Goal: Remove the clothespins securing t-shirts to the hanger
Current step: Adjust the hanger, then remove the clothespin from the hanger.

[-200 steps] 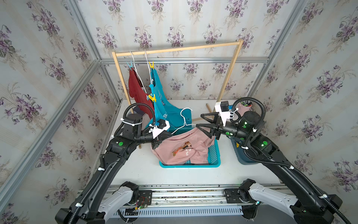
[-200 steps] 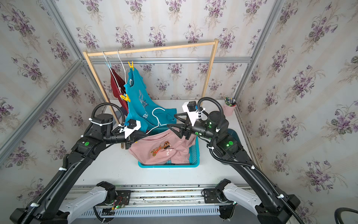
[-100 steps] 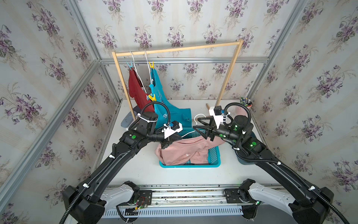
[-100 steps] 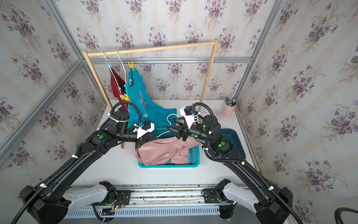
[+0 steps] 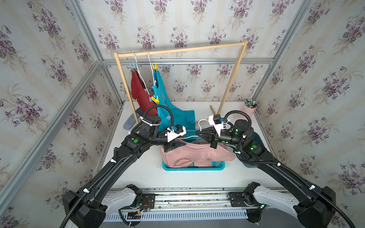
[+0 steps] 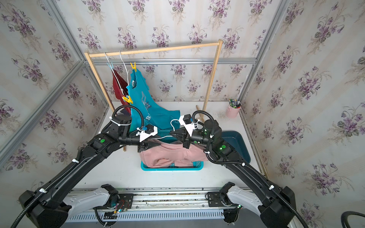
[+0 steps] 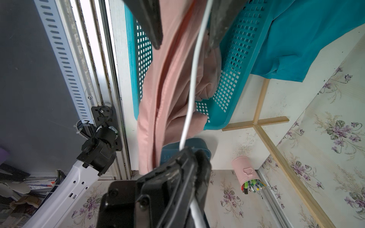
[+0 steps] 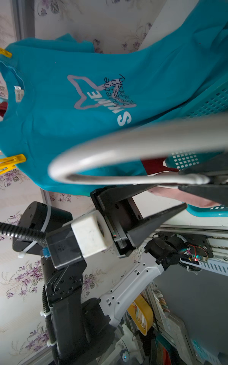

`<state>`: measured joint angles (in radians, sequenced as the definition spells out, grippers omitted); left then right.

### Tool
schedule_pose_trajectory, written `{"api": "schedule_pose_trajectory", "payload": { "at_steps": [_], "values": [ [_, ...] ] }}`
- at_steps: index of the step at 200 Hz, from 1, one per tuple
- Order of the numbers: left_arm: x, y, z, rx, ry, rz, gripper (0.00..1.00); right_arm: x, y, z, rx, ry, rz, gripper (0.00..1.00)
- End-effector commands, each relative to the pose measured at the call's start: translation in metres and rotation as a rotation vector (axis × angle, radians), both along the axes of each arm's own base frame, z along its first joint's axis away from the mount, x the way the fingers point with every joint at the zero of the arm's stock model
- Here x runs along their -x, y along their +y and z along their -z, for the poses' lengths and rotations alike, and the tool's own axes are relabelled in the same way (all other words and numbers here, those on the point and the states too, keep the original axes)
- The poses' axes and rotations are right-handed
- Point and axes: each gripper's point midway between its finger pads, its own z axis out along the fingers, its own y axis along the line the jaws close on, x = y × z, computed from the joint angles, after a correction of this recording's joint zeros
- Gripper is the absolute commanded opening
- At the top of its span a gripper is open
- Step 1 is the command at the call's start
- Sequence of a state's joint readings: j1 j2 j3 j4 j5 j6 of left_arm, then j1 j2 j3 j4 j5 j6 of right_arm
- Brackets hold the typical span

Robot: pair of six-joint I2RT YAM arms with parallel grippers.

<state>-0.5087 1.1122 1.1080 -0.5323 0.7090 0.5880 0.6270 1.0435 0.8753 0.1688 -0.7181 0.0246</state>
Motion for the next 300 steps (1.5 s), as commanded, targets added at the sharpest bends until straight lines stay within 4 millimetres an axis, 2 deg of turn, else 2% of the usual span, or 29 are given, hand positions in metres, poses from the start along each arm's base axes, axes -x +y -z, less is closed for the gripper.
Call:
{"api": "schedule_pose_trajectory", "payload": {
  "at_steps": [1,3,6,9,36,39,45,78,105,145,167,185,210,219,264,300],
  "values": [
    [0.0,0.001,-0.009,0.024,0.013,-0.011,0.77,0.008,0.001,-0.008,0.008,-0.091,-0.063,0.0],
    [0.0,0.002,-0.01,0.027,0.015,-0.012,0.81,0.008,0.001,-0.007,0.01,-0.092,-0.067,0.0],
    [0.0,0.003,-0.012,0.031,0.018,-0.01,0.96,0.008,0.001,-0.006,0.014,-0.09,-0.073,0.0],
    [0.001,0.004,-0.014,0.033,0.021,-0.01,0.99,0.008,0.0,-0.006,0.018,-0.091,-0.078,0.0],
    [-0.001,0.021,-0.03,0.077,0.067,-0.038,0.99,0.009,-0.007,-0.004,0.03,-0.092,-0.136,0.0],
    [-0.001,0.023,-0.032,0.079,0.076,-0.042,0.99,0.001,-0.014,-0.005,0.029,-0.089,-0.116,0.0],
    [-0.002,0.028,-0.035,0.079,0.085,-0.049,0.99,0.0,-0.018,-0.006,0.025,-0.088,-0.126,0.0],
    [0.002,0.04,-0.039,0.044,0.061,-0.077,0.99,0.004,-0.022,-0.009,0.045,-0.091,-0.203,0.0],
    [0.011,0.046,-0.043,0.049,0.054,-0.055,0.99,0.018,-0.025,-0.015,0.046,-0.079,-0.276,0.0],
    [0.028,0.056,-0.039,0.026,-0.054,-0.001,0.92,0.032,-0.034,-0.027,0.003,-0.049,-0.361,0.0],
    [0.032,0.057,-0.04,0.009,-0.026,0.01,0.89,0.035,-0.035,-0.029,-0.005,-0.048,-0.38,0.0],
    [0.034,0.056,-0.04,0.012,-0.007,0.017,0.82,0.036,-0.036,-0.027,-0.005,-0.039,-0.387,0.0],
    [0.035,0.055,-0.038,0.017,0.014,0.023,0.64,0.037,-0.036,-0.025,-0.005,-0.036,-0.387,0.0],
    [0.036,0.055,-0.037,0.018,0.026,0.025,0.61,0.037,-0.037,-0.025,-0.006,-0.04,-0.384,0.0],
    [0.04,0.054,-0.027,0.024,0.07,0.035,0.58,0.034,-0.037,-0.027,-0.017,-0.041,-0.383,0.0],
    [0.039,0.05,-0.026,0.038,0.089,0.059,0.56,0.031,-0.035,-0.024,-0.019,-0.013,-0.39,0.0]
  ]
}}
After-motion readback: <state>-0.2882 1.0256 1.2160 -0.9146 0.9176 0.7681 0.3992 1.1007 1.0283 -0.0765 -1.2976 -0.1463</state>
